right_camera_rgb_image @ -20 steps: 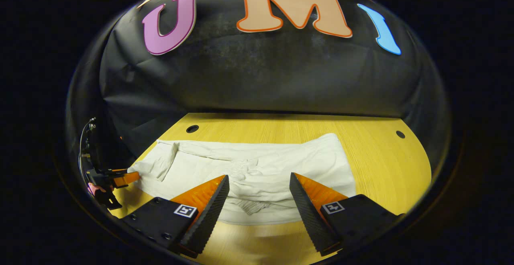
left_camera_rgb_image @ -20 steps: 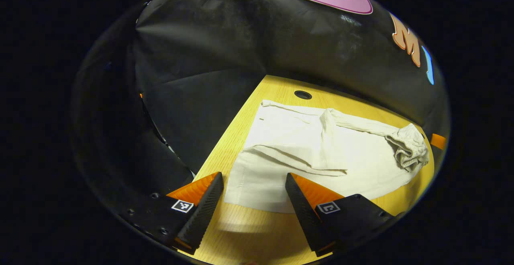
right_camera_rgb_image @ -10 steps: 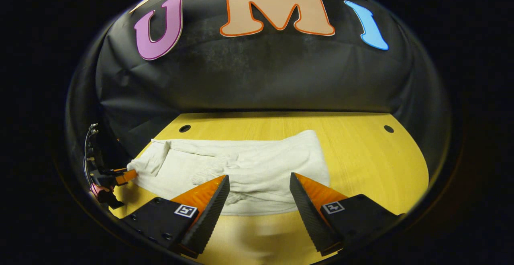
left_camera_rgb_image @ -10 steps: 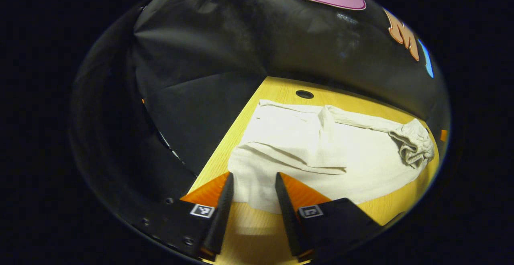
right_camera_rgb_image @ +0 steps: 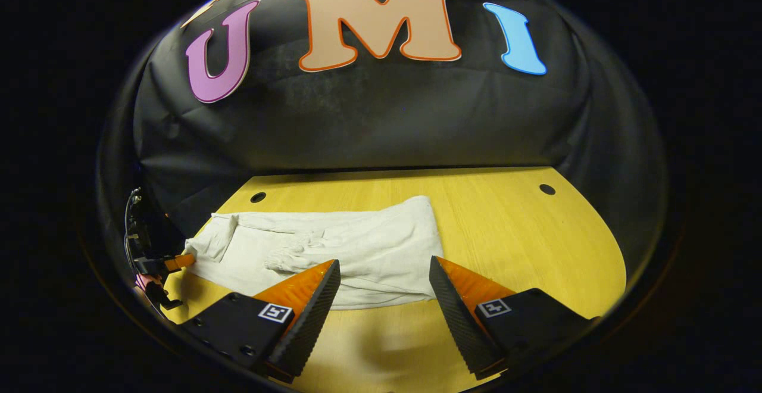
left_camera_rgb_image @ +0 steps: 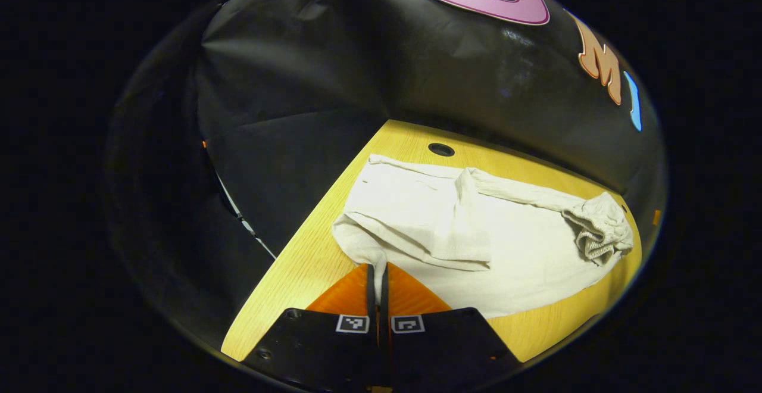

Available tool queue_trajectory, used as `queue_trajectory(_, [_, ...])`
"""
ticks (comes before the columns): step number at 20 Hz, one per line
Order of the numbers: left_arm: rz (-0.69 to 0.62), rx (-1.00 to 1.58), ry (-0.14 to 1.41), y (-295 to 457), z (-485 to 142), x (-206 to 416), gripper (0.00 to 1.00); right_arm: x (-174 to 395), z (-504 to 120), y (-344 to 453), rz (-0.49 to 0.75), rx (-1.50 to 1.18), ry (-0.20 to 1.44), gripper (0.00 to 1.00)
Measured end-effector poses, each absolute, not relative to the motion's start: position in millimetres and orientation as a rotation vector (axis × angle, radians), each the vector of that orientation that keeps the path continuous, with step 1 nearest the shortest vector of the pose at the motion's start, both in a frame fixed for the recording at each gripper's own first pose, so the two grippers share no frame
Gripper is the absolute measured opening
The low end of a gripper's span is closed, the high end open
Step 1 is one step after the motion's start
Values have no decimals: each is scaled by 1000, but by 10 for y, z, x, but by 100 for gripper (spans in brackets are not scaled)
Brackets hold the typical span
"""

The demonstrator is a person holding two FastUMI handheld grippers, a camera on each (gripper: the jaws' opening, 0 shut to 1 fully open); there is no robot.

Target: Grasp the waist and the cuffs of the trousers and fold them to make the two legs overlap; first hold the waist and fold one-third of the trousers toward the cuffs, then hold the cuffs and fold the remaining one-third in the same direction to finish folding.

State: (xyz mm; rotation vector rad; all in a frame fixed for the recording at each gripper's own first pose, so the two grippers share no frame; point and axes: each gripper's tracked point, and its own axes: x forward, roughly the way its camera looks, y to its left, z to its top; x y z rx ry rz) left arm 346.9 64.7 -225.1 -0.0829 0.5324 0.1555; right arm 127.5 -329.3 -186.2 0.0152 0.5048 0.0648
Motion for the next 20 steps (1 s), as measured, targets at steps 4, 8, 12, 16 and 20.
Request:
queue_trajectory(4, [134,-124,497,379,-1998,3430,0,1206,-1799,-3504,34,6,494,93])
queue_trajectory(8, [86,-172,443,-73,-1644,3493,0,1013,-1763,-3686,33,6,500,93])
queue_trajectory(12, [12,-180,387,-648,-1258,3571,0,850,-1697,-3931,30,21,498,96])
queue_trajectory(16, [-77,-194,342,-1383,-967,3682,0,723,-1692,-4196,30,43,508,96])
queue_trajectory(20, [-168,-184,318,-2122,-743,3734,0,621,-1684,-4530,30,23,508,93])
